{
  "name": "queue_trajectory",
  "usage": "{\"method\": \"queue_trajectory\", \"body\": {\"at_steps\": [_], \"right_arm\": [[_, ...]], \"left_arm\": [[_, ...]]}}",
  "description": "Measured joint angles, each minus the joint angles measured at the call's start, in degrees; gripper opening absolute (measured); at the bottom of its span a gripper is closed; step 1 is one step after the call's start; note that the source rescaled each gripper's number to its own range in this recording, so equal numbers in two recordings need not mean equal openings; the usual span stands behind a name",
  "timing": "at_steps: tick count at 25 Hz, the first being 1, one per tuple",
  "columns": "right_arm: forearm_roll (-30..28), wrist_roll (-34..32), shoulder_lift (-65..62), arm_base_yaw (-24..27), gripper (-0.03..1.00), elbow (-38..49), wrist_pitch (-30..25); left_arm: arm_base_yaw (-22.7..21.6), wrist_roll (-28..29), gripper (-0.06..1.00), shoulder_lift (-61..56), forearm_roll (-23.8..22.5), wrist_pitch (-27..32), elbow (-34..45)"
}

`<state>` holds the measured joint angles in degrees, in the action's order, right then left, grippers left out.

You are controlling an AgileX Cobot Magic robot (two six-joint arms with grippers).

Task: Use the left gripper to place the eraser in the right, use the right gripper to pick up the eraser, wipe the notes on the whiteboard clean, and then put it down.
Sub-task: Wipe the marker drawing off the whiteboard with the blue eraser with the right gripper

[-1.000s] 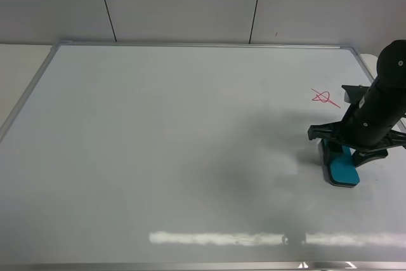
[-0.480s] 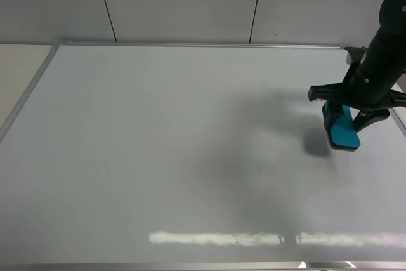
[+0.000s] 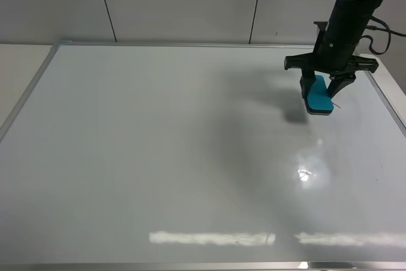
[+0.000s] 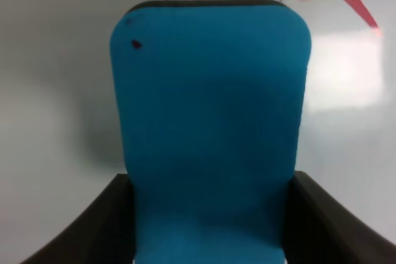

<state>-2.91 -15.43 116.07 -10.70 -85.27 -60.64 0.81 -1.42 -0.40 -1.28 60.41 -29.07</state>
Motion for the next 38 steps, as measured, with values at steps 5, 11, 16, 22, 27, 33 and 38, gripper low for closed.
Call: {"method": "queue_trajectory", "body": {"at_steps": [5, 11, 16, 22, 27, 33, 38], "right_arm": [[-2.99, 0.04, 8.42, -0.15, 0.04, -8.58, -2.5], [-4.79, 0.28, 11.75, 0.63, 0.04, -11.23, -2.26], [-4.86, 0.57, 12.07, 4.6, 0.04, -11.23, -1.15], [-5.27, 1.11, 12.14, 10.42, 0.04, -11.23, -0.51], [-7.19, 1.29, 12.14, 11.82, 0.04, -11.23, -0.34], [-2.74, 2.6, 12.18, 2.71, 0.04, -11.23, 3.71], [2.37, 4.36, 13.29, -6.57, 0.04, -11.62, 6.87]], "left_arm": [[0.0, 0.0, 1.0, 0.0, 0.0, 0.0, 0.0], [0.0, 0.0, 1.0, 0.0, 0.0, 0.0, 0.0], [0.0, 0.0, 1.0, 0.0, 0.0, 0.0, 0.0], [0.0, 0.0, 1.0, 0.0, 0.0, 0.0, 0.0], [0.0, 0.0, 1.0, 0.0, 0.0, 0.0, 0.0], [0.0, 0.0, 1.0, 0.0, 0.0, 0.0, 0.0], [0.0, 0.0, 1.0, 0.0, 0.0, 0.0, 0.0]]}}
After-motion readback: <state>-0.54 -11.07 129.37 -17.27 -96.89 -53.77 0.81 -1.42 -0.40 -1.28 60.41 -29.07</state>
